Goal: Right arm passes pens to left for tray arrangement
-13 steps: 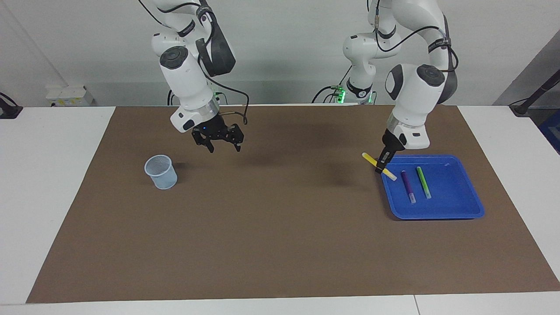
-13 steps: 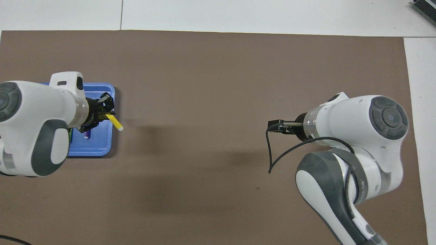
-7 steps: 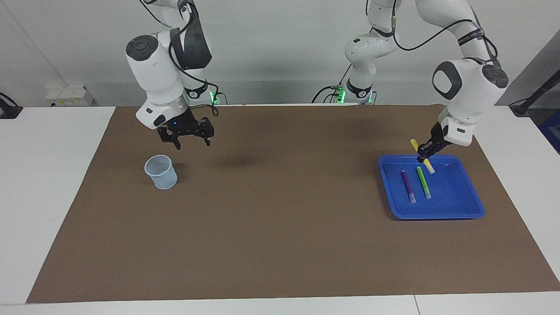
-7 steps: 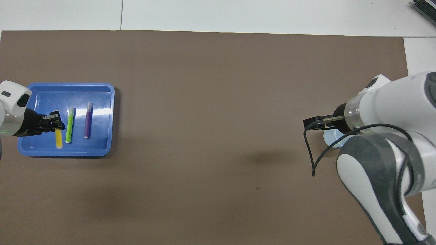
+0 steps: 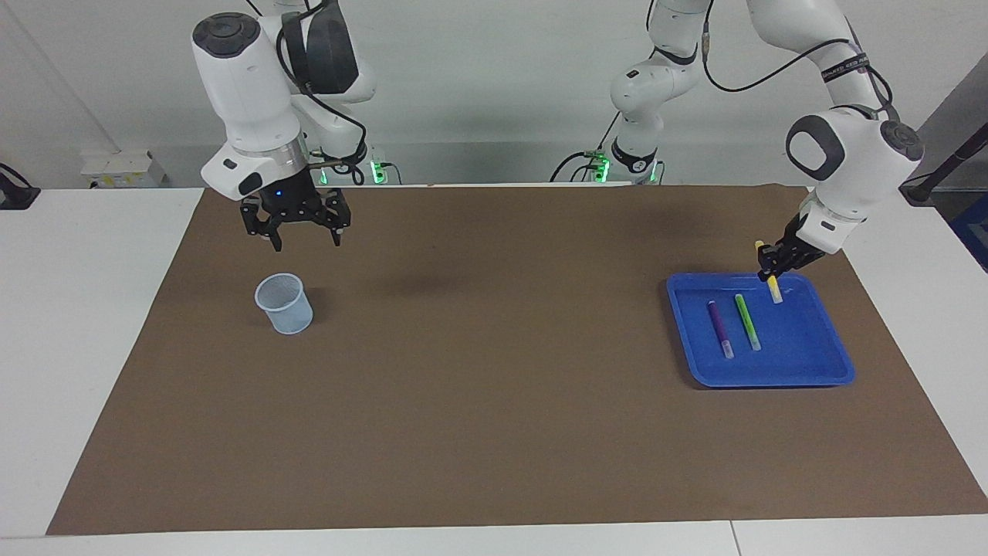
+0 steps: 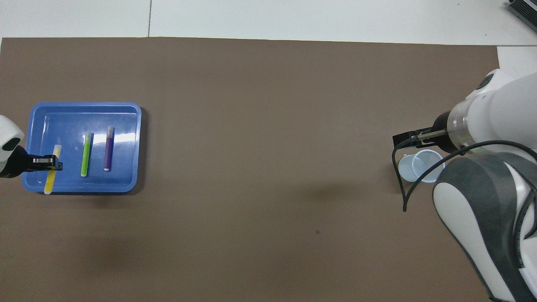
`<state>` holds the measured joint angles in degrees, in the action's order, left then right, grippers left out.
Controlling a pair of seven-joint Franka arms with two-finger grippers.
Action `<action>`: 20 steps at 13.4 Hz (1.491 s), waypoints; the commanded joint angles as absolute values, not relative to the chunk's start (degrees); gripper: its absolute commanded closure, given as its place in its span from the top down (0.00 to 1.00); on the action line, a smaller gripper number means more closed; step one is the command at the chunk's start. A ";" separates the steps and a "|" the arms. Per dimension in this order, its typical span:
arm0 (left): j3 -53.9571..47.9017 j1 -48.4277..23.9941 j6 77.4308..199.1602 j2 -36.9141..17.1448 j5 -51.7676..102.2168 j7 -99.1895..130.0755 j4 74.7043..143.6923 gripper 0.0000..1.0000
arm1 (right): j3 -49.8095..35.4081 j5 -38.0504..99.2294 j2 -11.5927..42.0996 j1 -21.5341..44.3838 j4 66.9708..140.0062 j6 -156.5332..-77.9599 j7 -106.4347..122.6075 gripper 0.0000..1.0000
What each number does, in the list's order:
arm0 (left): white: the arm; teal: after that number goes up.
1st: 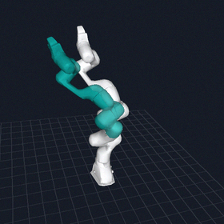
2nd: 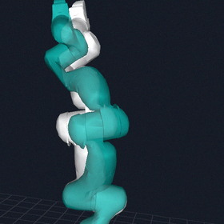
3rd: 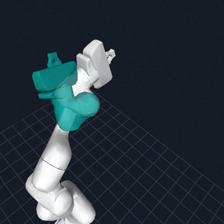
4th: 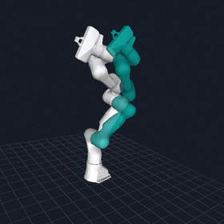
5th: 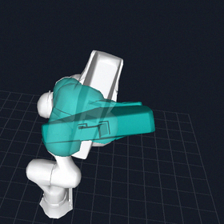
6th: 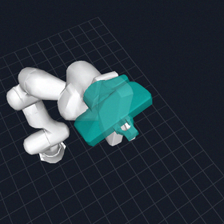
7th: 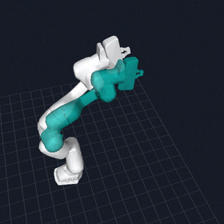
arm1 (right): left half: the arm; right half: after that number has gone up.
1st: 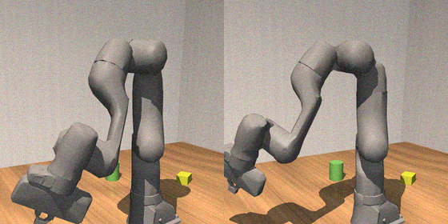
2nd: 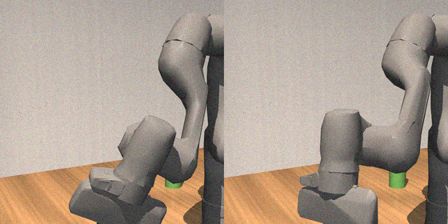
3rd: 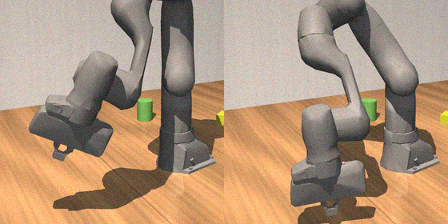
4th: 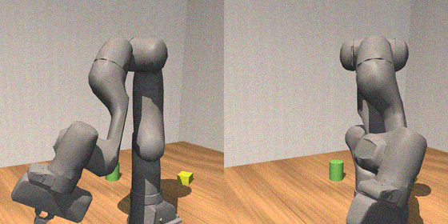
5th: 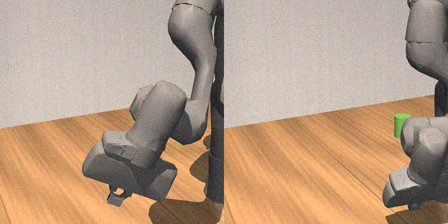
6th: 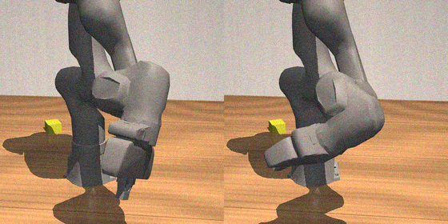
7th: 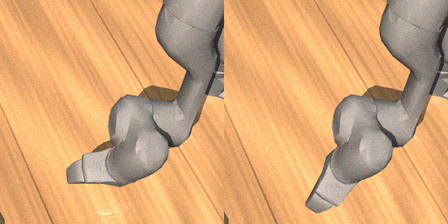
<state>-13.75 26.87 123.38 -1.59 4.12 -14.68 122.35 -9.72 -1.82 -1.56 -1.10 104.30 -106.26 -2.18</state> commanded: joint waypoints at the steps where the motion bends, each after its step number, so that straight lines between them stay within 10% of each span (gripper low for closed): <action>1: -14.15 28.74 129.53 -4.91 1.50 -17.40 123.39 0.00 | -8.79 -3.43 1.31 -0.62 103.36 -108.63 -0.44 1.00; 13: -13.98 29.09 142.91 -13.97 -0.43 -18.63 124.19 0.00 | -8.00 -5.36 -1.32 0.35 105.47 -104.85 1.85 1.00; 14: -14.15 28.83 143.00 -14.06 -0.70 -18.55 124.10 0.69 | -7.91 -5.36 -1.32 0.44 105.38 -104.85 1.67 1.00; 15: -14.15 28.92 142.91 -14.06 -0.70 -18.46 124.01 1.00 | -7.82 -5.36 -1.23 0.44 105.38 -105.20 1.67 1.00; 20: -14.15 28.74 142.21 -14.06 -0.70 -18.37 123.31 1.00 | -6.86 -3.26 -1.23 0.53 104.51 -104.95 1.15 1.00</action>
<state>-14.18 28.77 141.43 -13.80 0.43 -18.08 123.38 -7.75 -4.12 -0.01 -0.10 104.13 -105.37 0.67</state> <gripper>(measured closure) 0.167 0.000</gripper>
